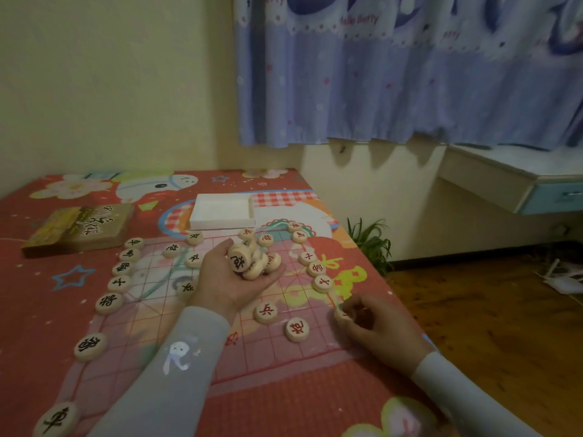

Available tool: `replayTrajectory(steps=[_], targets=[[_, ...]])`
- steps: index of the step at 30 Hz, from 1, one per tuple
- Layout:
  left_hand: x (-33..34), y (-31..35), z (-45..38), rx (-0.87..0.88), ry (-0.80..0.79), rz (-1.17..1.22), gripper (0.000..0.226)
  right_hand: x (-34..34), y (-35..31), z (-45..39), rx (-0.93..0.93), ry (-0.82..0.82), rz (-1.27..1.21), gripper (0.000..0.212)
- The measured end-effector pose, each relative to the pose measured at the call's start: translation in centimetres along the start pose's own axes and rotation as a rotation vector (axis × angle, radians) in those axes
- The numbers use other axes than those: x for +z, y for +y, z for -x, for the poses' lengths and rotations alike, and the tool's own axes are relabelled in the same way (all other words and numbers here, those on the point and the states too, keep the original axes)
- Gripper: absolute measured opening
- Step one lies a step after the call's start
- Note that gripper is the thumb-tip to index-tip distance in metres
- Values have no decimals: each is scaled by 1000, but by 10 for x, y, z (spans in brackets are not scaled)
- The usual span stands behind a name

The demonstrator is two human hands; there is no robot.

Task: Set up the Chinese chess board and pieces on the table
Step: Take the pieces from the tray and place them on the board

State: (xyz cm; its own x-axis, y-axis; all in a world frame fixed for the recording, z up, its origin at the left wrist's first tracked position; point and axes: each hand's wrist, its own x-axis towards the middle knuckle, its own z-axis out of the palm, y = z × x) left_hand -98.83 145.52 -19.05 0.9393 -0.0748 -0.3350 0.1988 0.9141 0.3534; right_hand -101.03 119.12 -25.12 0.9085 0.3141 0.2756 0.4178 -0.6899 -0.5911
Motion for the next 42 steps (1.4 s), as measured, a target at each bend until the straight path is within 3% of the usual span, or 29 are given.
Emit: replayTrajectory(steps=[5, 10, 18, 25, 30, 34, 38, 40, 42], targets=[[2, -15, 0, -59, 9, 5, 32, -1, -1, -1, -14, -87, 26, 15], [6, -30, 0, -96, 24, -35, 26, -10, -7, -16, -15, 55, -38, 4], [16, -50, -4, -131, 96, -147, 35, -7, -64, -51, -241, 148, -115, 22], [17, -57, -7, -139, 124, -231, 41, 12, -94, -67, -195, 71, 33, 24], [13, -48, -7, -144, 99, -211, 43, 18, -91, -72, -111, 53, -134, 13], [10, -34, -6, -93, 47, -207, 46, 14, -93, -82, -87, 109, -452, 22], [0, -11, -2, -55, 37, -110, 35, 13, -104, -94, -27, 46, -749, 19], [-6, 2, 1, -16, 43, -74, 38, 16, -109, -101, -31, 13, -747, 14], [-9, 16, 9, 16, 58, -63, 40, 23, -110, -110, -61, 26, -596, 11]])
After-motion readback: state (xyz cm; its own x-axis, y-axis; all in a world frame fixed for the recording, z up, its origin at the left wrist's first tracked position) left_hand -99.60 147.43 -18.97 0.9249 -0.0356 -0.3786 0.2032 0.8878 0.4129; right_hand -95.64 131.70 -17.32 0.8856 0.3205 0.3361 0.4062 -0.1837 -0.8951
